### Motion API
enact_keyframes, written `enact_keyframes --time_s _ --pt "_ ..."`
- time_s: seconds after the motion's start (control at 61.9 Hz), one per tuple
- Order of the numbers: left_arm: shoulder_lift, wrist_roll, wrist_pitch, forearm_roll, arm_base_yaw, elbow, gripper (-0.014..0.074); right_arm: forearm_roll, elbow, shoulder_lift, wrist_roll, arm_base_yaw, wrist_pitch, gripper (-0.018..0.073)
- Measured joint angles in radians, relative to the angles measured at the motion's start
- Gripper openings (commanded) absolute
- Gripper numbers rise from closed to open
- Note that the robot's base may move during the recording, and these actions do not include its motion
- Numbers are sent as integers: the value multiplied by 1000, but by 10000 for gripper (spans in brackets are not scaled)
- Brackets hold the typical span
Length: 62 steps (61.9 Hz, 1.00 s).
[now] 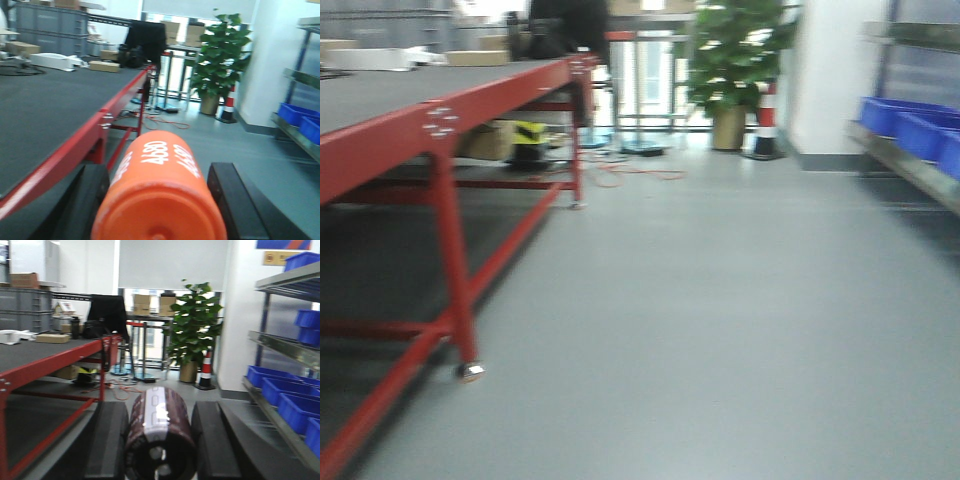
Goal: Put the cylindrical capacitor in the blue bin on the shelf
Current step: 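Hold both objects while the base drives to the blue bin shelf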
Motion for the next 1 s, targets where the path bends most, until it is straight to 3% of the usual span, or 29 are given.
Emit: enact_keyframes --time_s 1.002 --pt "0 0 0 0 0 0 -111 0 0 0 0 0 2 -163"
